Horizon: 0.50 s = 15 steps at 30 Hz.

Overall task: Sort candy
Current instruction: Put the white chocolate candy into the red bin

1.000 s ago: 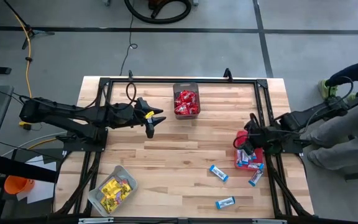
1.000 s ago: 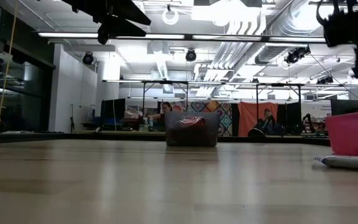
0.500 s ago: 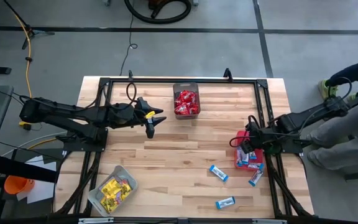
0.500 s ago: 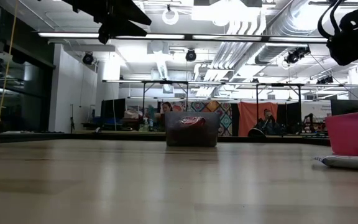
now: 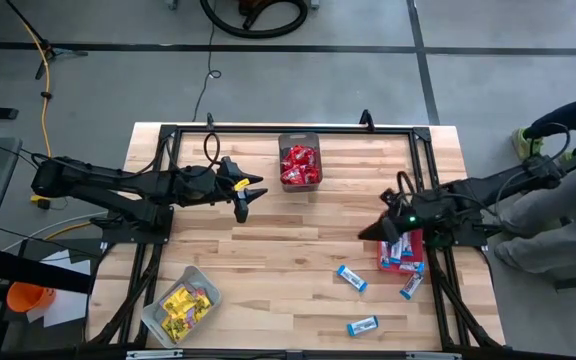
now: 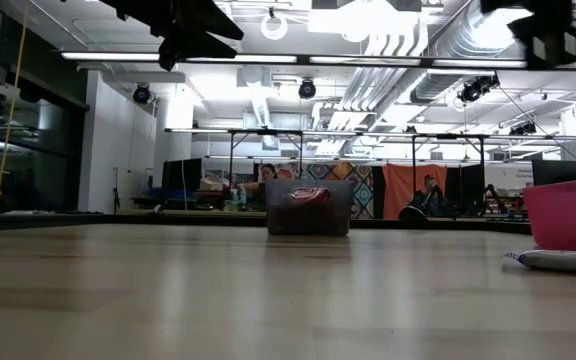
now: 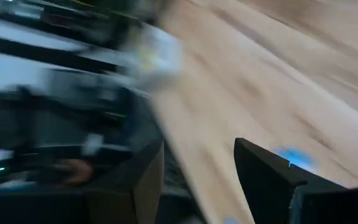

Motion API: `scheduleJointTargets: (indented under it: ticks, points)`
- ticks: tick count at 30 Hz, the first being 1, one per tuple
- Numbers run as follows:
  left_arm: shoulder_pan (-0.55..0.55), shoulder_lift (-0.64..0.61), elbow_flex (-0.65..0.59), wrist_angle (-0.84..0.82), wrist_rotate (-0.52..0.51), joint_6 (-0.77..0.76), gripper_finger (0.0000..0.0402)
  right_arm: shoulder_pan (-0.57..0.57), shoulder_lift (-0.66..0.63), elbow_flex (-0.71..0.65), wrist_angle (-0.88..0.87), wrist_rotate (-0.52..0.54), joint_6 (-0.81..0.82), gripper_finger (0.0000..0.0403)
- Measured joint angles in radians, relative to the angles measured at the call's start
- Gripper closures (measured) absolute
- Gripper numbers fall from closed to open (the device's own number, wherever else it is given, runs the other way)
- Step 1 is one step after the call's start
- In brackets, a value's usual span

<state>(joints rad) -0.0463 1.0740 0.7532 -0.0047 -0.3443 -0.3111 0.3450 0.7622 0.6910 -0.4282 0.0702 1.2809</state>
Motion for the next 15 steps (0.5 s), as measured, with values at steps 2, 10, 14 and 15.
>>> scheduleJointTargets:
  ticks: [2,10,14,15]
  points:
    - [0.0,0.0,0.0,0.001,0.0,0.0,0.0237,0.0,0.045,0.0,0.167,0.005,-0.059,0.0213]
    - [0.0,0.0,0.0,0.001,0.001,0.0,0.0237,0.0,0.375,0.277,-0.096,-0.155,-0.312,0.0213]
    - [0.0,0.0,0.0,0.001,0.001,0.0,0.0237,0.005,0.56,0.504,-0.462,-0.124,-0.475,0.0213]
    - [0.0,0.0,0.0,0.001,0.001,0.0,0.0237,0.01,0.599,0.541,-0.524,-0.109,-0.506,0.0213]
